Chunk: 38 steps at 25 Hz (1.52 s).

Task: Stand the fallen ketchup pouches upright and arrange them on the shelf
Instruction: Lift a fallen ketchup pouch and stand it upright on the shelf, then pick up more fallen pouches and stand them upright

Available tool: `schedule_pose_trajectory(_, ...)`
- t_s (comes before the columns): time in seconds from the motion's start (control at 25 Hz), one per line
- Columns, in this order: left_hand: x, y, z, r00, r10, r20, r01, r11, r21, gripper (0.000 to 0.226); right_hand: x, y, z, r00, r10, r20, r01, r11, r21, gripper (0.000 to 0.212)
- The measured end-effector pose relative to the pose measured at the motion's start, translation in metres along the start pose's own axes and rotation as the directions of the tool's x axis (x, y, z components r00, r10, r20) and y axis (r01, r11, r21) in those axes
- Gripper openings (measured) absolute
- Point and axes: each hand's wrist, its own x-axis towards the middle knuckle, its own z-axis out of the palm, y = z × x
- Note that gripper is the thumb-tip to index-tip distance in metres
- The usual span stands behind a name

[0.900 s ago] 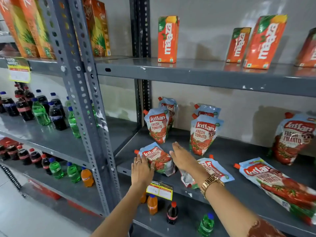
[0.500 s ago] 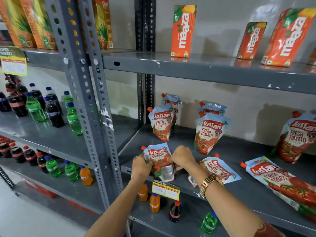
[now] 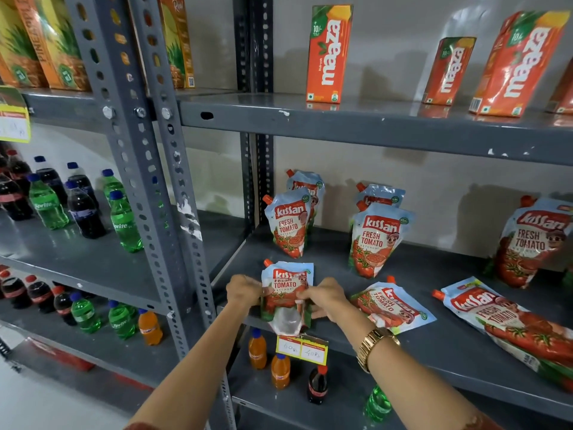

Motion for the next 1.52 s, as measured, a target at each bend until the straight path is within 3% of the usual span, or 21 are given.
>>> schedule_pose_trajectory(0.28,-0.011,0.045,0.001,0.962,0.272,-0.035,-0.273,0.941,-0.201,0.017,0.006,-0.011,-0.002,0.925,-0.319,-0.204,0.305,0.947,-0.098,0.033)
schedule_pose_trajectory(0.4,-0.015,0.042,0.008,0.941,0.33,-0.077,-0.338,0.931,-0.14,0.022,0.008,-0.003,-0.001,0.917,-0.34,-0.21,0.314,0.938,-0.146,0.038)
schedule_pose_trajectory(0.48,-0.015,0.036,0.012,0.94,0.326,-0.101,-0.338,0.932,-0.134,0.025,0.008,0.002,-0.008,0.905,-0.38,-0.19,0.337,0.914,-0.224,0.028)
schedule_pose_trajectory(0.6,-0.025,0.032,0.019,0.927,0.328,-0.184,-0.358,0.919,-0.163,0.028,0.006,0.007,-0.026,0.869,-0.432,-0.243,0.389,0.898,-0.205,0.014)
schedule_pose_trajectory(0.76,-0.061,0.026,0.033,0.83,0.408,-0.379,-0.474,0.875,-0.096,0.02,0.003,0.019,-0.057,0.83,-0.437,-0.346,0.39,0.899,-0.2,0.014)
schedule_pose_trajectory(0.88,-0.079,0.018,0.058,0.838,0.496,-0.227,-0.503,0.864,0.033,0.029,0.002,0.03,-0.081,0.821,-0.411,-0.397,0.35,0.911,-0.22,0.012)
schedule_pose_trajectory(1.08,-0.09,0.009,0.104,0.904,0.398,0.157,-0.418,0.9,0.125,0.033,-0.009,0.052,-0.114,0.85,-0.318,-0.421,0.142,0.907,-0.397,0.02)
schedule_pose_trajectory(1.24,-0.1,0.007,0.117,0.924,0.363,0.122,-0.376,0.92,0.108,0.039,-0.018,0.072,-0.141,0.927,-0.173,-0.332,0.0,0.887,-0.461,0.041)
schedule_pose_trajectory(1.32,-0.102,0.005,0.119,0.931,0.347,0.112,-0.36,0.924,0.128,0.047,-0.019,0.079,-0.153,0.947,-0.082,-0.31,-0.048,0.919,-0.391,0.047)
schedule_pose_trajectory(1.44,-0.117,0.005,0.129,0.941,0.276,0.196,-0.306,0.941,0.146,0.046,-0.016,0.087,-0.167,0.959,-0.01,-0.283,-0.073,0.956,-0.284,0.036)
schedule_pose_trajectory(1.52,-0.129,0.007,0.14,0.943,0.208,0.26,-0.251,0.957,0.143,0.041,-0.01,0.095,-0.172,0.964,0.019,-0.264,-0.048,0.993,-0.106,0.03)
